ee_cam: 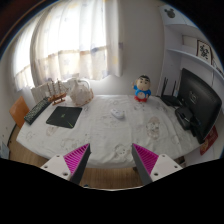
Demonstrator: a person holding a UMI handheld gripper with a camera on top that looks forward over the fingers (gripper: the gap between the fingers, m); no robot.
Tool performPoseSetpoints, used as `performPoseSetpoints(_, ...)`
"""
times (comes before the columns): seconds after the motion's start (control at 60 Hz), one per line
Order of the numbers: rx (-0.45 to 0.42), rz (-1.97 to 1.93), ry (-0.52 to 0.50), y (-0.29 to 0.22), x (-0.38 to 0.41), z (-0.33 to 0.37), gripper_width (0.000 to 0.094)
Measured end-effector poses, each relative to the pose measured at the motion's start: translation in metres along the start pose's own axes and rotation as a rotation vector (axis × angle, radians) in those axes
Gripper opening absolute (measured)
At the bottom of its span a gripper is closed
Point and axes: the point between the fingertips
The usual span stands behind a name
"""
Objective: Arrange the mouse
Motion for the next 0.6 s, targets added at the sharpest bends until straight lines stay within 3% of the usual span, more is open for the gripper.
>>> performPoseSetpoints(0.6,-0.11,0.016,0.074,-0.014,-0.039,-0.155,0.0852)
Point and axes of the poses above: the point between the fingertips, and its own axes, seen from behind it with the camera up: x to the left, y down, z backward, against the way the camera looks, and after that the axes turned 6 degrees about z, right-handed
